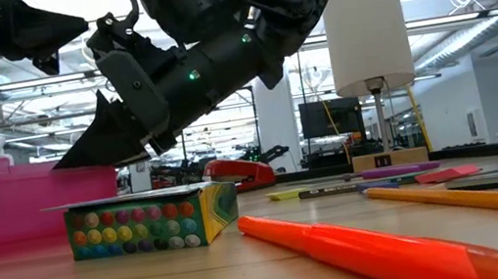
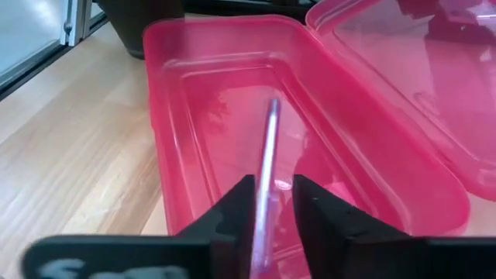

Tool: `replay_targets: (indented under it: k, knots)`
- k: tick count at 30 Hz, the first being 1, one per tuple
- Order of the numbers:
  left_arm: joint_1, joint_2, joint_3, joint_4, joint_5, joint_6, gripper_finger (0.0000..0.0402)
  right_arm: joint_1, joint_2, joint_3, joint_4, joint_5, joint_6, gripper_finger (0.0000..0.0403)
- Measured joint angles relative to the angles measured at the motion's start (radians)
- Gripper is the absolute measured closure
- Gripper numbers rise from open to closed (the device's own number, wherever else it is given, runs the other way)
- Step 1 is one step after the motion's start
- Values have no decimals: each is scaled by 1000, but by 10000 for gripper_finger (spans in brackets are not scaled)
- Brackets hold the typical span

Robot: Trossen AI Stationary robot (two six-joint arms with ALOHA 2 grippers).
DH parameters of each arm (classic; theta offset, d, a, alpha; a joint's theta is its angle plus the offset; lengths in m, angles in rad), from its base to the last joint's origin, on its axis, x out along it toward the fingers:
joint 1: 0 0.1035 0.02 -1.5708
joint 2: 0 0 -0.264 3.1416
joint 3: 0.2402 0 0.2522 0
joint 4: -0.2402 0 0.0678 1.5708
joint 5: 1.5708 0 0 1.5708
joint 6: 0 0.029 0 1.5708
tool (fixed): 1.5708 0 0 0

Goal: Pack school essentials
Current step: Put the purple pen into the red supply box, then put the dark blue pencil into the red supply box

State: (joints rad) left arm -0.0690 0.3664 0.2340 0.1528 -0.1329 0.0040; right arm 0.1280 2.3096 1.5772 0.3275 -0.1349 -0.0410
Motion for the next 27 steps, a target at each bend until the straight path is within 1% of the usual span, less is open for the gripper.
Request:
replay_targets:
  k: [4,8,14,22,27]
  knots:
    - [0,0,0,-10,0,-1,369,-3,0,0,-11,1,11,274]
    - [0,0,0,-57,-16,-2,369,-2,-21,0,-49,1,30,254]
    - [0,0,0,-103,-71,-2,369,-2,-67,0,-159,5,49,264]
    - [2,0,0,-145,-81,-7,369,-4,-67,0,-224,7,80,286]
    - [2,0,0,-174,-114,-8,369,-4,-74,0,-237,7,116,293]
